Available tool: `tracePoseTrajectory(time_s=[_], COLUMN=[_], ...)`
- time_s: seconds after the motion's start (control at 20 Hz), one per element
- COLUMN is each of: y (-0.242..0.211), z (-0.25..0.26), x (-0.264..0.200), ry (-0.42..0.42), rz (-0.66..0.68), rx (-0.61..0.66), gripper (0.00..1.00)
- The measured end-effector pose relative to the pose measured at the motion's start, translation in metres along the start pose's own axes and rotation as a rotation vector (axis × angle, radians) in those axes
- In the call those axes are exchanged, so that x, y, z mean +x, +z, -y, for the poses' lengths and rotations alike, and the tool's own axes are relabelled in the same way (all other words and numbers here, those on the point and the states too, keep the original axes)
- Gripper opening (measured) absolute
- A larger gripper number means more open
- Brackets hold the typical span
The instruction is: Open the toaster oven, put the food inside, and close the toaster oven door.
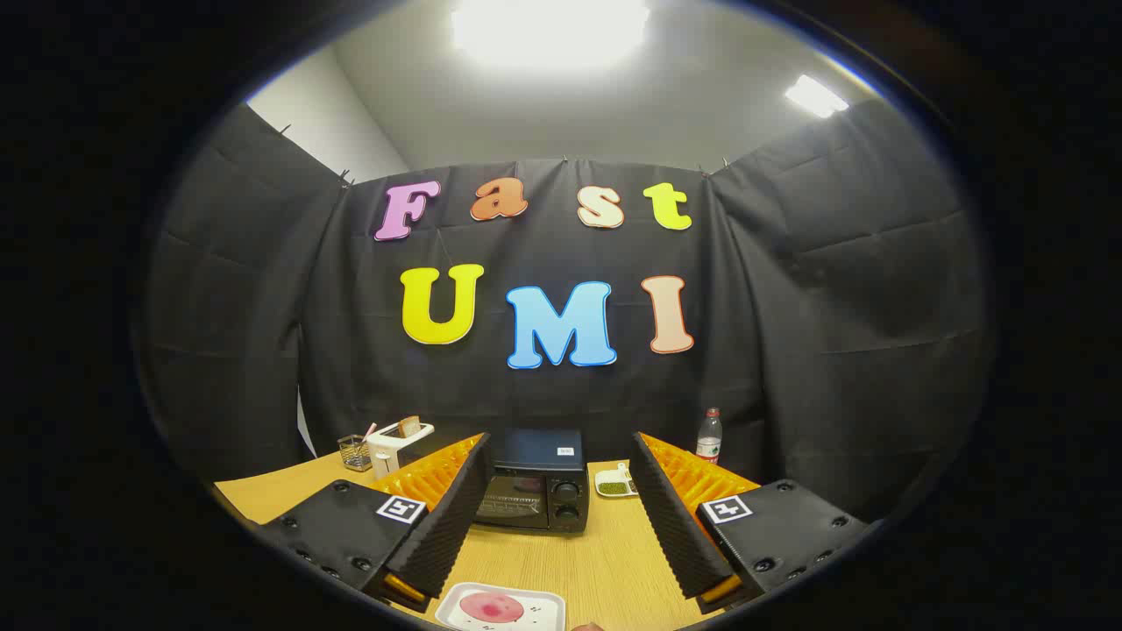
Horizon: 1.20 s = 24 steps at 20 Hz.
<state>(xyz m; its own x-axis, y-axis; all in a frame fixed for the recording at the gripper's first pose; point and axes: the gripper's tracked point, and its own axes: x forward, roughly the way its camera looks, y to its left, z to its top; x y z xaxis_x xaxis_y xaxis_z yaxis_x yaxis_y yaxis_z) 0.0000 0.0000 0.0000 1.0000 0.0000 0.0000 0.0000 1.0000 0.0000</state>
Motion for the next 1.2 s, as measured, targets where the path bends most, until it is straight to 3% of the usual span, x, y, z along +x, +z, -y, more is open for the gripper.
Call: tracePoseTrajectory(time_s=[0.8,1.2], y=[-0.007,0.006], z=[-0.02,-0.048], x=[0.009,0.044], ry=[0.024,0.041], rz=[-0.012,0.009], rx=[0.012,0.024], gripper=[0.98,0.98])
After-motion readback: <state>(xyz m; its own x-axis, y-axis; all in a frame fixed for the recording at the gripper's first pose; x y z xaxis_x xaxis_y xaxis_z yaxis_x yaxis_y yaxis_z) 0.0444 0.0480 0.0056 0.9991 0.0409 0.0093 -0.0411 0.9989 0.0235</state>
